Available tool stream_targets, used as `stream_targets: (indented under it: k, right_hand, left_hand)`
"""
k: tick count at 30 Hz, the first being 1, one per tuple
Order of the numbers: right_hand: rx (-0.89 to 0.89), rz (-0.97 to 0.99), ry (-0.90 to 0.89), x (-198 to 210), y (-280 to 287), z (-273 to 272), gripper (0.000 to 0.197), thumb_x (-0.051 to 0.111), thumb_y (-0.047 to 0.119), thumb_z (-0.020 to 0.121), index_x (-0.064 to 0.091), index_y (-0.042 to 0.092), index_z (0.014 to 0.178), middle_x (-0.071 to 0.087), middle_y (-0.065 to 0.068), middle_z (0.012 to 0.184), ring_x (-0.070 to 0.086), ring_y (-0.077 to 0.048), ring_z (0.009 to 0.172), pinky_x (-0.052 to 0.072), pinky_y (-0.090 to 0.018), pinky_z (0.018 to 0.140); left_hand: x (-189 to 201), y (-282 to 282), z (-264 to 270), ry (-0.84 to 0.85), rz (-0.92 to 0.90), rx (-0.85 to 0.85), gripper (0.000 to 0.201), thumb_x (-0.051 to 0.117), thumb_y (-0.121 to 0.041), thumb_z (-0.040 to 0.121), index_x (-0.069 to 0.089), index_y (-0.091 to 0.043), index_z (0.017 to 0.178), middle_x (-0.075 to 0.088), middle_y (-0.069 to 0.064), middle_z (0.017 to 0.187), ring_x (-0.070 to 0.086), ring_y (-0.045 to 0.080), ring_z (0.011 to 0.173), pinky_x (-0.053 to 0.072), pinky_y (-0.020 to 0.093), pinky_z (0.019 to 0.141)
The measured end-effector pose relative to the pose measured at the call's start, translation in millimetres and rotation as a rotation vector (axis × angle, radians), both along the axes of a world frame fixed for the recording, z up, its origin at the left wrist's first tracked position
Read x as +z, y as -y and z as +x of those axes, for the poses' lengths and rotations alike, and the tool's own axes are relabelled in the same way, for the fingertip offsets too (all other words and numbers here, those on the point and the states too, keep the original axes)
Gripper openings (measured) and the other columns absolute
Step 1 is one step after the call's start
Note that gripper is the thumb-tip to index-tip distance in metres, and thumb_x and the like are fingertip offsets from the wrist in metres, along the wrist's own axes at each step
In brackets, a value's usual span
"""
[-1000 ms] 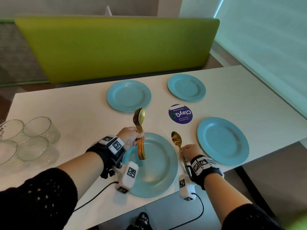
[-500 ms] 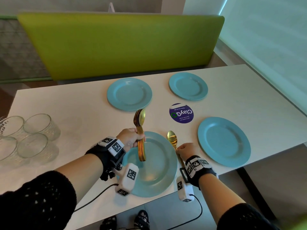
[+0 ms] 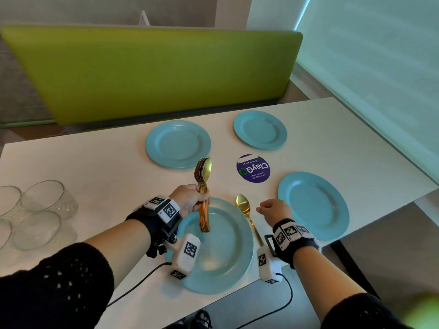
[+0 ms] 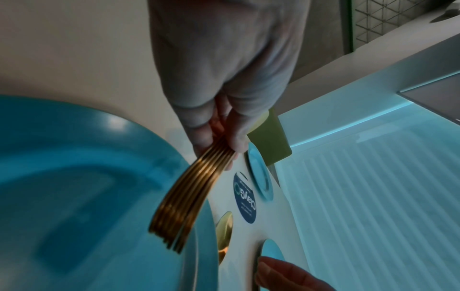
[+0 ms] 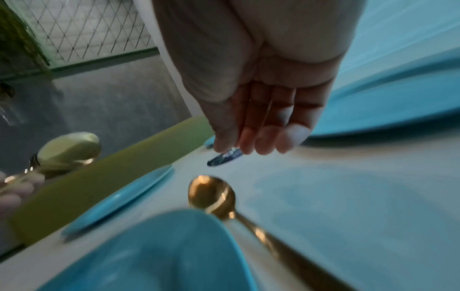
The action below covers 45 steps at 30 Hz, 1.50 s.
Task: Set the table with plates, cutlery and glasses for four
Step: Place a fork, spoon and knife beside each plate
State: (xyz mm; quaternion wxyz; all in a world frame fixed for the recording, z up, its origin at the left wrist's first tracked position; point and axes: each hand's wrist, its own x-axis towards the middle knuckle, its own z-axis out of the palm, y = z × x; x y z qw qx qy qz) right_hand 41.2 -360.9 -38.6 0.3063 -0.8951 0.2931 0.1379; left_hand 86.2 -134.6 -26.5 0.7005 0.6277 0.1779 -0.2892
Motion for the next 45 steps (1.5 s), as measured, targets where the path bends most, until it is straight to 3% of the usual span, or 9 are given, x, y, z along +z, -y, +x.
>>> stream_targets:
  k: [4, 9, 15, 18, 27, 34, 38, 41, 45]
  right_hand:
    - [-0.049, 0.054, 0.106, 22.8, 5.5, 14.3, 0.022, 0.068, 0.022, 0.084, 0.071, 0.01, 0.102, 0.069, -0.006, 0.092, 0.066, -0.026, 0.092, 0.053, -0.04, 0.091]
    - [-0.012, 0.245, 0.157, 45.4, -11.7, 20.5, 0.009, 0.065, 0.022, 0.087, 0.066, 0.018, 0.079, 0.065, 0.0, 0.077, 0.057, -0.011, 0.061, 0.053, -0.026, 0.063]
    - [-0.008, 0.408, 0.201, 54.0, -27.4, 21.3, 0.015, 0.056, 0.022, 0.094, 0.067, 0.012, 0.097, 0.063, 0.005, 0.072, 0.058, -0.006, 0.055, 0.048, -0.013, 0.048]
    - [-0.066, 0.445, 0.225, 53.7, -17.6, 24.8, 0.011, 0.057, 0.017, 0.093, 0.067, 0.011, 0.093, 0.062, 0.002, 0.065, 0.058, -0.006, 0.052, 0.048, -0.016, 0.05]
    - [-0.19, 0.579, 0.215, 52.2, 32.8, 58.5, 0.018, 0.055, 0.014, 0.094, 0.058, 0.015, 0.077, 0.062, 0.0, 0.069, 0.058, -0.009, 0.053, 0.046, -0.02, 0.053]
    - [-0.199, 0.332, 0.134, 46.4, 133.0, 88.9, 0.015, 0.059, 0.015, 0.091, 0.06, 0.015, 0.076, 0.063, -0.004, 0.074, 0.056, -0.015, 0.061, 0.05, -0.026, 0.057]
    - [-0.205, 0.062, 0.051, 39.8, 200.8, 98.3, 0.014, 0.062, 0.017, 0.088, 0.071, 0.014, 0.097, 0.069, -0.015, 0.107, 0.062, -0.024, 0.087, 0.051, -0.035, 0.088]
    - [-0.173, -0.155, -0.084, 36.1, 233.3, 97.0, 0.028, 0.055, 0.02, 0.091, 0.067, 0.007, 0.114, 0.065, -0.015, 0.12, 0.061, -0.029, 0.108, 0.048, -0.034, 0.096]
    - [-0.109, -0.336, -0.221, 26.4, 256.5, 94.6, 0.03, 0.049, 0.021, 0.094, 0.067, 0.006, 0.112, 0.066, -0.013, 0.116, 0.061, -0.028, 0.108, 0.049, -0.032, 0.094]
  left_hand:
    - [15.4, 8.4, 12.8, 0.025, -0.043, -0.043, 0.015, 0.054, 0.007, 0.088, 0.055, -0.006, 0.082, 0.06, 0.008, 0.075, 0.064, 0.007, 0.047, 0.055, 0.016, 0.047]
    - [28.4, 30.3, 23.0, 0.051, -0.063, -0.162, 0.011, 0.058, 0.005, 0.087, 0.057, -0.006, 0.082, 0.063, 0.009, 0.076, 0.064, 0.015, 0.065, 0.057, 0.019, 0.056]
    - [31.3, 66.0, 19.6, 0.064, -0.102, -0.349, 0.012, 0.056, 0.005, 0.088, 0.06, -0.005, 0.083, 0.064, 0.008, 0.075, 0.066, 0.01, 0.056, 0.058, 0.022, 0.059]
    - [29.8, 81.3, 21.5, 0.074, -0.122, -0.401, 0.014, 0.054, 0.005, 0.089, 0.061, -0.006, 0.084, 0.065, 0.006, 0.076, 0.067, 0.009, 0.057, 0.057, 0.024, 0.066]
    - [31.5, 122.4, 53.5, 0.025, -0.109, -0.382, 0.01, 0.054, 0.005, 0.089, 0.06, -0.004, 0.087, 0.064, 0.009, 0.08, 0.064, 0.016, 0.071, 0.059, 0.021, 0.059]
    - [24.7, 137.1, 91.1, -0.009, -0.041, -0.218, 0.008, 0.058, 0.004, 0.087, 0.057, -0.004, 0.088, 0.061, 0.01, 0.077, 0.061, 0.016, 0.066, 0.058, 0.021, 0.053]
    - [19.7, 138.8, 106.2, -0.022, -0.032, -0.114, 0.009, 0.055, 0.004, 0.089, 0.057, -0.004, 0.086, 0.061, 0.011, 0.077, 0.063, 0.015, 0.06, 0.058, 0.021, 0.053]
    - [15.1, 140.1, 112.3, -0.022, -0.004, -0.073, 0.009, 0.054, 0.004, 0.089, 0.057, -0.004, 0.085, 0.061, 0.011, 0.076, 0.065, 0.008, 0.045, 0.058, 0.021, 0.051]
    - [10.2, 146.6, 115.4, -0.025, -0.003, -0.056, 0.01, 0.053, 0.005, 0.09, 0.055, -0.003, 0.084, 0.06, 0.011, 0.076, 0.064, 0.006, 0.042, 0.057, 0.02, 0.049]
